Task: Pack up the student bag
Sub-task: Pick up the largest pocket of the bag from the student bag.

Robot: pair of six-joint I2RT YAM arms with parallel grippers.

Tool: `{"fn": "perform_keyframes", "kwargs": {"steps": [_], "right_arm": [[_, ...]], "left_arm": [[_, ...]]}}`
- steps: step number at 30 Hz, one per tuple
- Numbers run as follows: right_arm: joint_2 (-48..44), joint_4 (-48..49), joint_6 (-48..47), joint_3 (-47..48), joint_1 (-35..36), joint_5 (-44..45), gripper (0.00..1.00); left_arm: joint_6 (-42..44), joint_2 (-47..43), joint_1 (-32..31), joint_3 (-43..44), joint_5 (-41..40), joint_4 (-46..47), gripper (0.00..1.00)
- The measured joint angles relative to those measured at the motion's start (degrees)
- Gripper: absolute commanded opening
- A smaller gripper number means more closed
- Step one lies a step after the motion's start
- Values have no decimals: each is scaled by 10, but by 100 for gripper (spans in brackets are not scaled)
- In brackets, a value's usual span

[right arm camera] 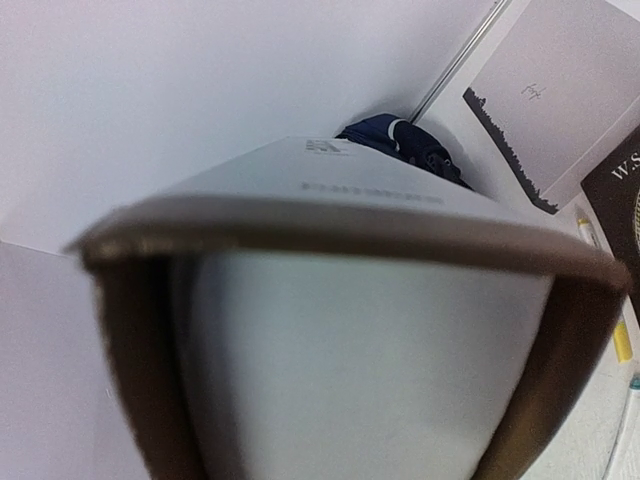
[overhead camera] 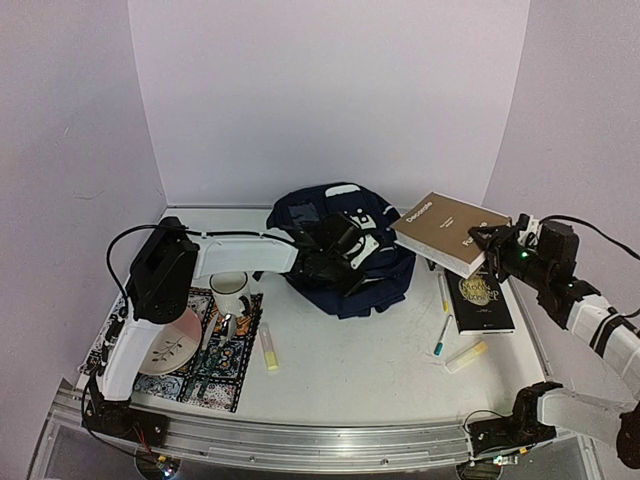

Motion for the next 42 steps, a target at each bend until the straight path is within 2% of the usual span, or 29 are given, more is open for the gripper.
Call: {"fn": "perform_keyframes", "kwargs": {"steps": [9, 15, 22, 28, 36, 42], "right_arm": [[-52, -26, 3, -21, 0, -13, 24], [-82, -42, 13, -48, 9, -27, 24], [-69, -43, 28, -61, 96, -8, 24], [-4, 9, 48, -61, 160, 19, 24], [83, 70, 74, -46, 179, 49, 25], [121, 104, 97, -20, 181, 62, 28]], "left_arm": [[-23, -13, 2, 34, -72, -37, 0], [-35, -36, 9, 103, -118, -68, 0], [-69, -46, 15, 179, -140, -85, 0], [-97, -62, 17, 180, -128, -97, 0], [-140, -97, 18, 168, -58, -115, 0], [-162, -134, 16, 128, -9, -120, 0]]}}
